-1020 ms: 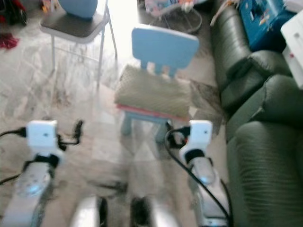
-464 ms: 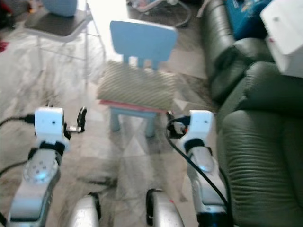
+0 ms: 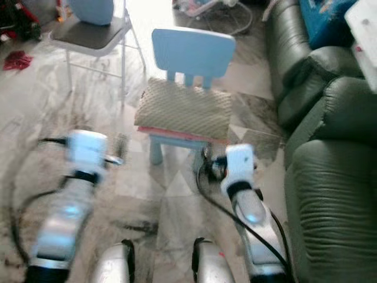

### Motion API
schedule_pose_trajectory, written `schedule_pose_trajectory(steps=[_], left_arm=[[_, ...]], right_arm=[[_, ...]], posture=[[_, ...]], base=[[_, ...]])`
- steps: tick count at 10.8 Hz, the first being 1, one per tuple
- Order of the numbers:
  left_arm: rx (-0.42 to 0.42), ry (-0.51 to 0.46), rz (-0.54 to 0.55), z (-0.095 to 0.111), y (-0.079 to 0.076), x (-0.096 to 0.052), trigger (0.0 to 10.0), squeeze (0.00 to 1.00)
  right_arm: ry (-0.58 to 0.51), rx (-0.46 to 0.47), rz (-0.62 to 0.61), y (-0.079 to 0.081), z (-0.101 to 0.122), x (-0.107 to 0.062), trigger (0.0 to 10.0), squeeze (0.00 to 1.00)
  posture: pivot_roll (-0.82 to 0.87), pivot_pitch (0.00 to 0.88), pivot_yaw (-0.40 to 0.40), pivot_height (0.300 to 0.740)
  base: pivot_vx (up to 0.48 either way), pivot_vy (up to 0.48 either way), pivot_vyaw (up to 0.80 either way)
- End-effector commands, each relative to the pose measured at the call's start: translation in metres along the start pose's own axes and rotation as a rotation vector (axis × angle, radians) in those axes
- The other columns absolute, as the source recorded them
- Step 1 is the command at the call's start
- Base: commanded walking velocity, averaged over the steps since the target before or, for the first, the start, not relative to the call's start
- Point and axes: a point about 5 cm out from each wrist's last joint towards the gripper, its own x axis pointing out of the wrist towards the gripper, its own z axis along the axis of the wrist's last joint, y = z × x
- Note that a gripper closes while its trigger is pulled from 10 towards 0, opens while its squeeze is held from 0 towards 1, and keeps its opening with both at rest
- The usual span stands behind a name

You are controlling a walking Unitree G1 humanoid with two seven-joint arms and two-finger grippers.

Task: Move the pillow to the sofa

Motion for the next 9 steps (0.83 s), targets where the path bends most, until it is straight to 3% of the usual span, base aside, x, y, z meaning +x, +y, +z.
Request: schedule_pose_trajectory(steps=[1, 2, 4, 5, 7, 9], left_arm=[[-0.016, 0.031, -0.030, -0.012, 0.001, -0.006, 10.0, 0.00], [-0.049, 0.056, -0.032, -0.021, 0.000, -0.012, 10.0, 0.00], [-0.062, 0.100, 0.054, -0.038, 0.012, -0.026, 10.0, 0.00], [-0.059, 0.106, 0.061, -0.043, 0.015, -0.028, 10.0, 0.00], [-0.035, 0.077, 0.027, -0.043, 0.018, -0.027, 10.0, 0.00], [-0.025, 0.054, 0.046, -0.038, 0.025, -0.018, 10.0, 0.00]], right_arm=[[0.007, -0.004, 0.044, 0.003, -0.005, -0.005, 10.0, 0.00], [-0.036, -0.053, 0.052, 0.006, -0.006, -0.008, 10.0, 0.00], [-0.033, -0.012, -0.088, 0.005, -0.026, -0.011, 10.0, 0.00], [-0.007, 0.053, -0.170, -0.005, -0.032, -0.014, 10.0, 0.00], [-0.026, 0.064, -0.213, -0.018, -0.034, -0.023, 10.0, 0.00], [-0.018, 0.066, -0.207, -0.020, -0.039, -0.021, 10.0, 0.00]], posture=[[-0.05, 0.120, -0.037, 0.740], [-0.04, 0.106, -0.060, 0.740], [0.00, 0.083, -0.070, 0.740], [-0.01, 0.078, -0.064, 0.740], [-0.04, 0.081, -0.060, 0.740], [-0.04, 0.092, -0.054, 0.740]], base=[[0.000, 0.000, 0.00], [0.000, 0.000, 0.00], [0.000, 0.000, -0.61], [0.000, 0.000, 0.00], [0.000, 0.000, 0.00], [0.137, 0.000, 0.00]])
